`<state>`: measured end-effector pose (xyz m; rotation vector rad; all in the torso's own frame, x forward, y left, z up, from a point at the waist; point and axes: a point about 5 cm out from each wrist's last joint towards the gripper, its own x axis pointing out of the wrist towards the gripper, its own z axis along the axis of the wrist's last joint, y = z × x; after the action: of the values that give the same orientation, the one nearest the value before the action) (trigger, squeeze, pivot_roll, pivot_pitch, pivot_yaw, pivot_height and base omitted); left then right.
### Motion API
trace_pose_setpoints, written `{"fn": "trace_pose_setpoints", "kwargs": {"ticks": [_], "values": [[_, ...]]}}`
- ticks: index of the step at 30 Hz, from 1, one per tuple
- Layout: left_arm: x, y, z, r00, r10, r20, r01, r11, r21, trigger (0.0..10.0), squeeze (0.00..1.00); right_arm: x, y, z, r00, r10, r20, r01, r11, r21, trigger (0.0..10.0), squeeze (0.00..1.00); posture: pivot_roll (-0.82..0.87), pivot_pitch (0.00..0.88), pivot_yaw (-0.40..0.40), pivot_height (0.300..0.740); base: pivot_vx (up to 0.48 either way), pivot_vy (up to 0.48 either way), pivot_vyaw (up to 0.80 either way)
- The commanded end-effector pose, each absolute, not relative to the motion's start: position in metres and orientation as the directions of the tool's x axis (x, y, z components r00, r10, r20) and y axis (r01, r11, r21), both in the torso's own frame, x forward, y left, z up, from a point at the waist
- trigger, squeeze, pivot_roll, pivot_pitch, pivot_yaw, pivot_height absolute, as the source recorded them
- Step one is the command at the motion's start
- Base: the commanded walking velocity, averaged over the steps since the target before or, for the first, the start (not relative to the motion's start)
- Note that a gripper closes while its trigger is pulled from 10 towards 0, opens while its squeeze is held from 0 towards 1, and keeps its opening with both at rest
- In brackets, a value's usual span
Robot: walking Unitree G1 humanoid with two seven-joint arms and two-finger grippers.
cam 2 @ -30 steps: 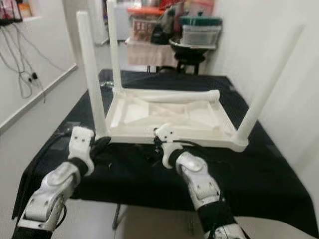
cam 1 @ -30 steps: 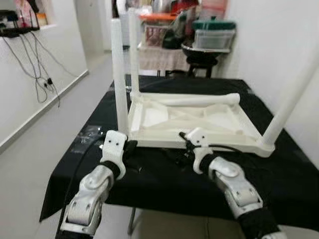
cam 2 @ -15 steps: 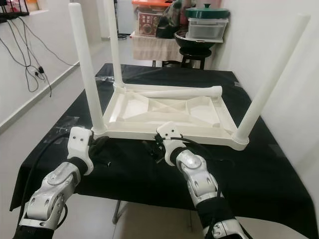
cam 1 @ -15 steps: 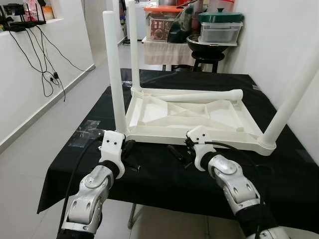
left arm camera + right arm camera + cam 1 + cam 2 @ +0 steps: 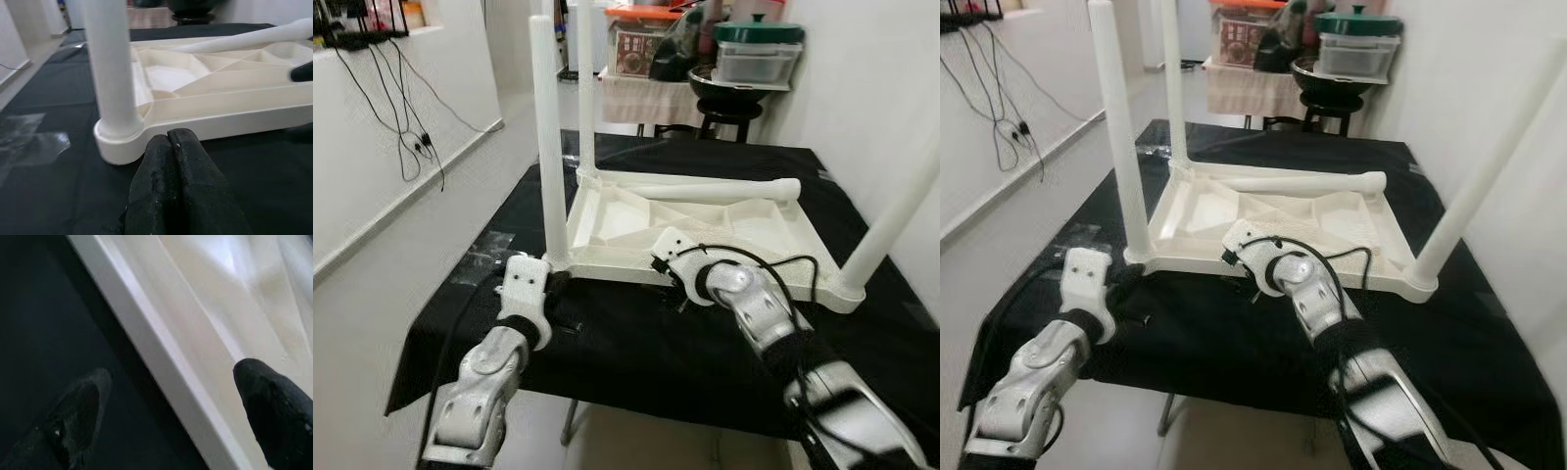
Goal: Building children table
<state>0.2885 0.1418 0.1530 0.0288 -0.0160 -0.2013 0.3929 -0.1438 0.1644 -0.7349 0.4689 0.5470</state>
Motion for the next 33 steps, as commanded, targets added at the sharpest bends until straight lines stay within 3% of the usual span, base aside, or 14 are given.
{"fn": "trace_pose_setpoints", "kwargs": {"ticks": [1, 7, 13, 19, 27, 28, 29, 30, 31, 33], "values": [[0.285, 0.143, 0.153, 0.982, -0.191, 0.009, 0.19, 0.981, 0.048, 10.0, 0.0, 0.394, -0.156, 0.161, 0.75, 0.234, -0.619, -0.598, 0.638, -0.484, 10.0, 0.0, -0.04, 0.006, -0.114, 0.74, 0.0, 0.0, 0.0], [0.272, 0.138, 0.154, 0.977, -0.212, 0.016, 0.211, 0.977, 0.026, 10.0, 0.0, 0.398, -0.172, 0.166, 0.722, 0.147, -0.677, -0.558, 0.703, -0.442, 10.0, 0.0, -0.02, 0.046, -0.127, 0.74, 0.0, 0.0, 0.0], [0.26, 0.135, 0.156, 0.974, -0.228, 0.012, 0.227, 0.974, 0.022, 10.0, 0.0, 0.398, -0.179, 0.165, 0.703, 0.1, -0.704, -0.555, 0.696, -0.456, 10.0, 0.0, 0.0, 0.092, -0.131, 0.74, 0.0, 0.0, 0.0], [0.253, 0.135, 0.156, 0.973, -0.23, 0.004, 0.229, 0.973, 0.019, 10.0, 0.0, 0.399, -0.176, 0.164, 0.705, 0.093, -0.703, -0.559, 0.683, -0.47, 10.0, 0.0, 0.01, 0.105, -0.133, 0.74, 0.0, 0.0, 0.0], [0.233, 0.13, 0.158, 0.971, -0.238, -0.017, 0.237, 0.971, -0.007, 10.0, 0.0, 0.401, -0.148, 0.164, 0.705, 0.188, -0.683, -0.582, 0.704, -0.407, 10.0, 0.0, 0.02, 0.166, -0.149, 0.74, 0.0, 0.0, 0.0], [0.231, 0.129, 0.159, 0.971, -0.238, -0.019, 0.238, 0.971, -0.012, 10.0, 0.0, 0.4, -0.149, 0.164, 0.689, 0.188, -0.7, -0.586, 0.713, -0.386, 9.4, 0.0, 0.03, 0.177, -0.152, 0.74, 0.0, 0.0, 0.0], [0.231, 0.129, 0.159, 0.971, -0.238, -0.019, 0.238, 0.971, -0.012, 10.0, 0.0, 0.4, -0.149, 0.164, 0.689, 0.188, -0.7, -0.586, 0.713, -0.386, 9.4, 0.0, 0.03, 0.177, -0.152, 0.74, 0.0, 0.0, 0.0], [0.229, 0.129, 0.159, 0.971, -0.238, -0.02, 0.238, 0.971, -0.016, 10.0, 0.0, 0.4, -0.15, 0.164, 0.68, 0.184, -0.71, -0.585, 0.72, -0.374, 4.1, 0.0, 0.03, 0.179, -0.153, 0.74, 0.0, 0.0, 0.0], [0.227, 0.129, 0.16, 0.971, -0.237, -0.022, 0.237, 0.971, -0.02, 10.0, 0.0, 0.399, -0.151, 0.164, 0.667, 0.179, -0.724, -0.588, 0.723, -0.362, 0.0, 0.0, 0.03, 0.185, -0.156, 0.74, 0.0, 0.0, 0.0], [0.226, 0.129, 0.16, 0.972, -0.235, -0.025, 0.235, 0.972, -0.023, 10.0, 0.0, 0.398, -0.153, 0.165, 0.649, 0.183, -0.738, -0.598, 0.723, -0.346, 0.0, 0.0, 0.03, 0.192, -0.161, 0.74, 0.0, 0.0, 0.0]]}}
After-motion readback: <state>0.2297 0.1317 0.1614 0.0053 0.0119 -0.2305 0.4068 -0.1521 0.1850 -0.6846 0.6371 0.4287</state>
